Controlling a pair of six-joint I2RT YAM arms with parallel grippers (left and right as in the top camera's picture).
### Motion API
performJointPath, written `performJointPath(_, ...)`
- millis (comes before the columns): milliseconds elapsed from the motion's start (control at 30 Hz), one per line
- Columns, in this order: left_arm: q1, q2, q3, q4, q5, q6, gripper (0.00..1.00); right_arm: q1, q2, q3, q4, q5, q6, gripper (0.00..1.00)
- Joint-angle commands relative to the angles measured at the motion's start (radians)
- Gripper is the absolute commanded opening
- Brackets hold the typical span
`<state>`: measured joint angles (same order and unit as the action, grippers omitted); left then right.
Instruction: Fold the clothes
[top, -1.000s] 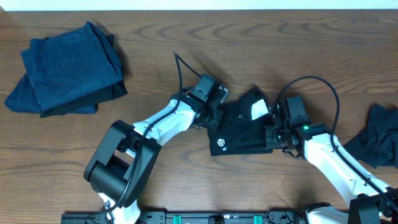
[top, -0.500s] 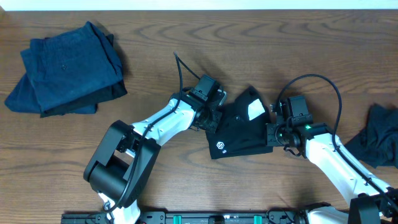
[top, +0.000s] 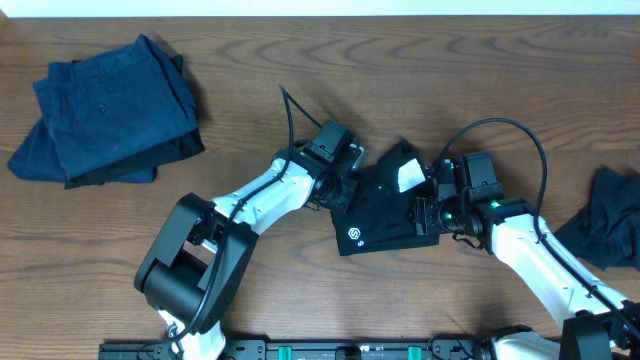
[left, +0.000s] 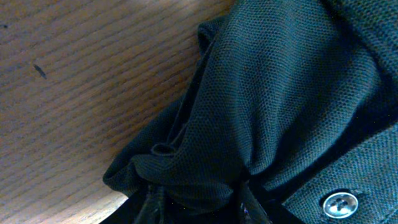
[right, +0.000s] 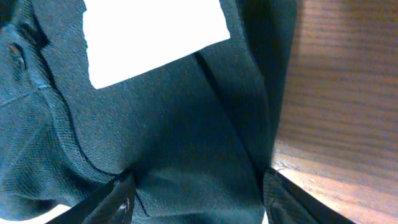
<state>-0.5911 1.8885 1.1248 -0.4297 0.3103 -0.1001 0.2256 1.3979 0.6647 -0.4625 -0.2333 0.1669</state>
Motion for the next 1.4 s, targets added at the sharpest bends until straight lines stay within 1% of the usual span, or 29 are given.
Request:
performJointPath(0, -0.004, 0.027, -0.029, -0.037, -0.039, 0.014, 0.38, -0.004, 0.023, -0.008, 0.014, -0.027, -0.027, 0.63)
performJointPath(67, -0.004, 0.027, -0.029, -0.037, -0.039, 0.014, 0.38, -0.004, 0.049, -0.008, 0.022, -0.026, -0.027, 0.59)
performJointPath(100, -0.004, 0.027, -0.029, -0.037, -0.039, 0.014, 0.38, -0.004, 0.064, -0.008, 0.025, -0.026, -0.027, 0.52)
performJointPath(133, -0.004, 0.027, -0.029, -0.037, -0.039, 0.014, 0.38, -0.004, 0.079, -0.008, 0.025, -0.026, -0.027, 0.40)
performJointPath(167, -0.004, 0.027, -0.029, -0.037, -0.039, 0.014, 0.38, -0.004, 0.095, -0.008, 0.025, -0.026, -0.027, 0.23)
performJointPath(200, -0.004, 0.027, -0.029, -0.037, -0.039, 0.014, 0.38, -0.004, 0.109, -0.008, 0.024, -0.026, -0.027, 0.02)
performJointPath(333, -0.004, 0.027, -0.029, -0.037, -0.039, 0.014, 0.38, -0.010, 0.119, -0.006, 0.024, -0.020, -0.025, 0.01)
performJointPath(467, -0.004, 0.027, -0.029, -0.037, -0.039, 0.014, 0.38, -0.034, 0.071, 0.011, -0.024, 0.008, -0.010, 0.01)
performJointPath(567, -0.004, 0.027, -0.029, -0.037, -0.040, 0.014, 0.38, -0.071, 0.013, 0.041, -0.100, 0.087, 0.013, 0.01)
performJointPath(667, -0.004, 0.027, -0.029, -0.038, -0.039, 0.014, 0.38, -0.116, -0.035, 0.060, -0.149, 0.211, 0.019, 0.01)
performJointPath(767, -0.004, 0.027, -0.029, -0.037, -0.040, 0.014, 0.38, -0.154, -0.047, 0.060, -0.151, 0.290, -0.001, 0.01)
performJointPath(900, -0.004, 0.027, -0.029, -0.038, -0.039, 0.014, 0.38, -0.166, -0.031, 0.060, -0.134, 0.275, -0.011, 0.01)
performJointPath(1000, -0.004, 0.027, -0.029, -0.038, -0.039, 0.014, 0.38, -0.166, -0.019, 0.060, -0.134, 0.301, -0.012, 0.01)
performJointPath(1067, -0.004, 0.027, -0.029, -0.041, -0.039, 0.014, 0.38, -0.167, -0.016, 0.060, -0.157, 0.339, -0.011, 0.03)
performJointPath(1133, -0.004, 0.027, -0.029, -0.046, -0.039, 0.013, 0.38, -0.166, -0.016, 0.060, -0.190, 0.349, -0.011, 0.08)
performJointPath(1233, -0.004, 0.027, -0.029, -0.075, -0.039, -0.004, 0.32, -0.166, -0.016, 0.060, -0.251, 0.349, -0.011, 0.21)
performJointPath(1300, -0.004, 0.026, -0.029, -0.117, -0.039, -0.064, 0.22, -0.167, -0.016, 0.060, -0.282, 0.349, -0.011, 0.22)
performJointPath(1367, -0.004, 0.025, -0.029, -0.175, -0.037, -0.177, 0.20, -0.167, -0.016, 0.060, -0.283, 0.349, -0.002, 0.20)
